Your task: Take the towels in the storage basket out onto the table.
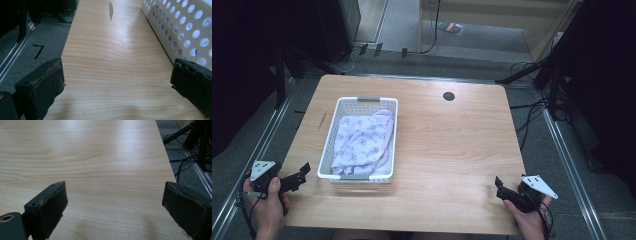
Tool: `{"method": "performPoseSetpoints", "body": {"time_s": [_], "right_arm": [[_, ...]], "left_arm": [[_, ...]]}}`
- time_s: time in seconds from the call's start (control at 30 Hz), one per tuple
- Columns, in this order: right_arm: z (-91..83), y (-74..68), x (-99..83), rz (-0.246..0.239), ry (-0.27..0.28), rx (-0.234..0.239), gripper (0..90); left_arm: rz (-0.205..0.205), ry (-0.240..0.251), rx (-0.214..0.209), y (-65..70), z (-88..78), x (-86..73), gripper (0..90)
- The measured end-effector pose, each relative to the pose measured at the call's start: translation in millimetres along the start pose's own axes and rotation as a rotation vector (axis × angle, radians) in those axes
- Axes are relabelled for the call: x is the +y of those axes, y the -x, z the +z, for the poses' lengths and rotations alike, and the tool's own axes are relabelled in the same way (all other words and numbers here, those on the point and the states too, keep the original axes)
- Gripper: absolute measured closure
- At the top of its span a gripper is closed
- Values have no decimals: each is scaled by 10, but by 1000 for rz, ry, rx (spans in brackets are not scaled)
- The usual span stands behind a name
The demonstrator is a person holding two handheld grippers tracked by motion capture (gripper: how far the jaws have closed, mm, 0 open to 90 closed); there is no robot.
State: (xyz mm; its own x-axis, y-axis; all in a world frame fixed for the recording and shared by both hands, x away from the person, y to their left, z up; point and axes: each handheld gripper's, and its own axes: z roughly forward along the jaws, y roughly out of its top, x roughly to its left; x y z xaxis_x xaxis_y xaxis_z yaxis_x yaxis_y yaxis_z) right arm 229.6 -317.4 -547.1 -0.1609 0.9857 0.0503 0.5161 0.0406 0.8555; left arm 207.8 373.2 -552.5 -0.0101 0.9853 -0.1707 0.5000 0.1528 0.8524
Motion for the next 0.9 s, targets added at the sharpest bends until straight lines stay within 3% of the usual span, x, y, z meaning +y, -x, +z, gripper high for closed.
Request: {"method": "performPoseSetpoints", "body": {"time_s": [0.07, 0.1, 0.13, 0.17, 0.27, 0.37, 0.43, 0.63, 0.9], "right_arm": [[-1, 1, 0, 0, 0, 0, 58], [-1, 2, 0, 0, 1, 0, 58], [-1, 2, 0, 0, 1, 0, 58], [-1, 2, 0, 0, 1, 0, 58], [2, -1, 2, -1, -2, -2, 58], [1, 0, 1, 1, -1, -1, 58], [1, 1, 1, 2, -1, -2, 58], [3, 1, 2, 4, -4, -5, 58], [2, -1, 1, 2, -2, -6, 58]], "left_arm": [[-3, 1, 2, 0, 0, 0, 0], [-4, 1, 12, -1, -1, 1, 0], [-17, 11, 49, -4, 5, 5, 0], [-17, 11, 49, -4, 5, 5, 0], [-53, 21, 64, -40, 1, 21, 0], [-49, 24, 60, -41, -24, 46, 0], [-69, 49, 49, -35, -65, 102, 0], [-73, 94, 51, 45, -220, 302, 0], [-38, 117, 24, 294, -358, 570, 0]]}}
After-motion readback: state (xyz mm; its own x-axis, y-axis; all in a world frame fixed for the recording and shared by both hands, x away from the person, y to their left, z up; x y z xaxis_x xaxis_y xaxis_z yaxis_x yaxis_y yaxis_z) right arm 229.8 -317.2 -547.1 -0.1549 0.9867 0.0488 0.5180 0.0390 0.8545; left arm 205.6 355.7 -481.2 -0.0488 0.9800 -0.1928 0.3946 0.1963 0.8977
